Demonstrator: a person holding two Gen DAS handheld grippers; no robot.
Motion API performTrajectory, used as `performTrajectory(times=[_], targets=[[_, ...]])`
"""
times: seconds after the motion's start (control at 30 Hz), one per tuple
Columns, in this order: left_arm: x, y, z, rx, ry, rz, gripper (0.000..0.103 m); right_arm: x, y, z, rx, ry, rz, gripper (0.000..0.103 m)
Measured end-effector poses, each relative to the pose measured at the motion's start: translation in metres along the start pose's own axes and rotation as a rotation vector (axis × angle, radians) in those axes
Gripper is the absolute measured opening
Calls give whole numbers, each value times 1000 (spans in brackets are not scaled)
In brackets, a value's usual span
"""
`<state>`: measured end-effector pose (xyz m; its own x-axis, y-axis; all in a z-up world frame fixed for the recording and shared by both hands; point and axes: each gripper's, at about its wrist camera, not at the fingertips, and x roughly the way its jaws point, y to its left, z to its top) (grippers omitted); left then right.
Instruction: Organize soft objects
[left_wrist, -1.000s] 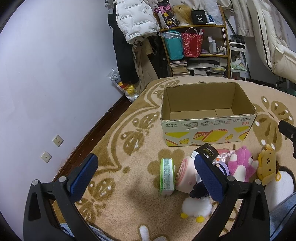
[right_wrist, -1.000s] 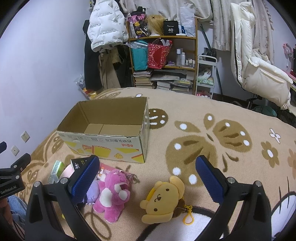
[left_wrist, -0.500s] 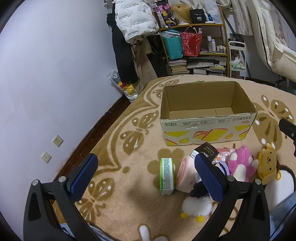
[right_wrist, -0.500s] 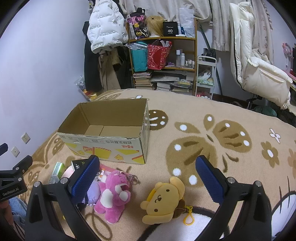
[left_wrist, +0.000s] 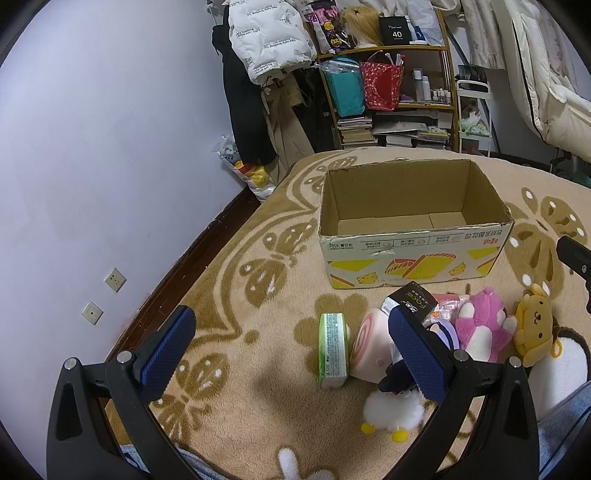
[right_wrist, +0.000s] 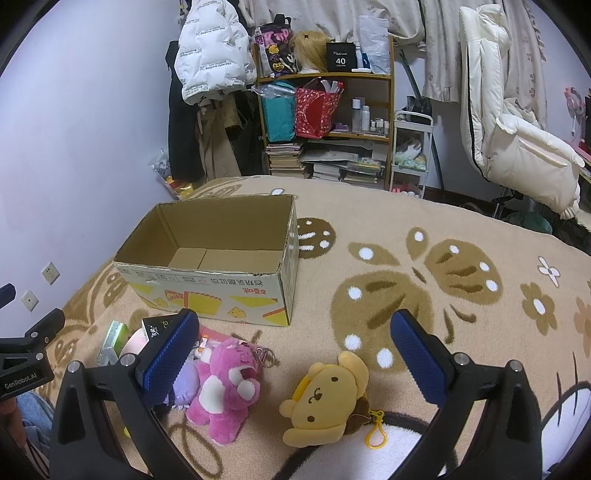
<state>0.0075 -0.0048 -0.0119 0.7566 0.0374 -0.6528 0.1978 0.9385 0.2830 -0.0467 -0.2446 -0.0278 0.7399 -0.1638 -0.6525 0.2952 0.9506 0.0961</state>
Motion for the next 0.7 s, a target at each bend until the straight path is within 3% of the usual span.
performTrajectory(times=[0.27, 0.37, 0.7], targets=[[4, 0, -1, 4, 12, 1, 103, 0, 0, 0, 0, 1, 0, 103], [19, 4, -3, -14, 71, 10, 103, 0, 0, -3, -11, 7, -14, 103], [73, 22, 0, -103, 191, 50, 103, 36, -11, -13, -3, 157, -50, 103]])
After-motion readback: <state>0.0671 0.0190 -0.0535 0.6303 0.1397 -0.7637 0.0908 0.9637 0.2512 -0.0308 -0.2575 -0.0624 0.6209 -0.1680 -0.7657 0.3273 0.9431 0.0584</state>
